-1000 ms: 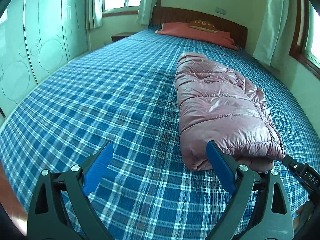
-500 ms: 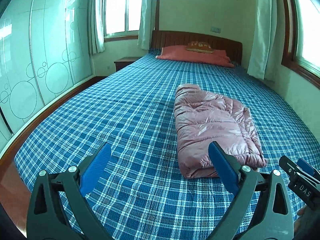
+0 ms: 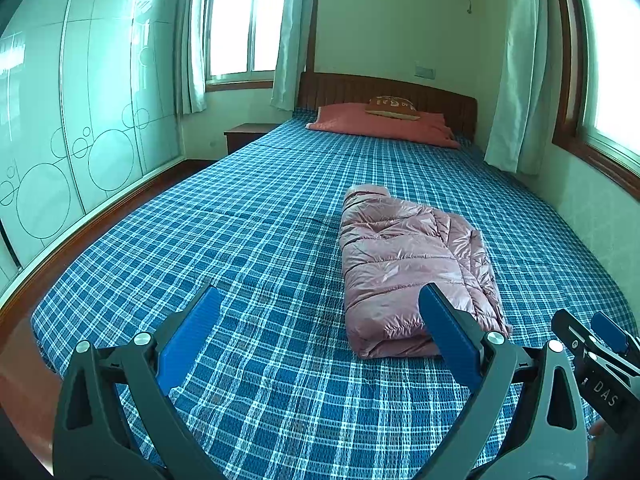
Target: Fold large clothes
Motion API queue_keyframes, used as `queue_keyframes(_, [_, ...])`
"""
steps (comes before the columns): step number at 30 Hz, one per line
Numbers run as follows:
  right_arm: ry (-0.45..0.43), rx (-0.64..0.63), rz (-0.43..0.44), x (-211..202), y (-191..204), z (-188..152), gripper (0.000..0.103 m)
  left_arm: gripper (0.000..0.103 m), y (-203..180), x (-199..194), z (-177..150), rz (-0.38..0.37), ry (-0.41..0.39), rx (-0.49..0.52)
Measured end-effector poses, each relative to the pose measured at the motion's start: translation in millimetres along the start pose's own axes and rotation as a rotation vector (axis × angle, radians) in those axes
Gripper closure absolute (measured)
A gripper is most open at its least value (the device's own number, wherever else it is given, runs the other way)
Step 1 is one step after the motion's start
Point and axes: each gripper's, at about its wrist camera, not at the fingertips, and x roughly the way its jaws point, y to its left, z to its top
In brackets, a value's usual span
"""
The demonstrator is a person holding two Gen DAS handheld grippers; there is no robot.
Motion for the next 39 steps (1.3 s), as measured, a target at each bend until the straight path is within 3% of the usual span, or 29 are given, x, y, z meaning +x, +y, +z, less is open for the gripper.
queue_keyframes(39, [-0.015, -0.014, 0.007, -5.4, 6.6, -4.9, 0.023, 0.004, 0.8, -1.1, -9.0, -0.018, 0.027, -0.014])
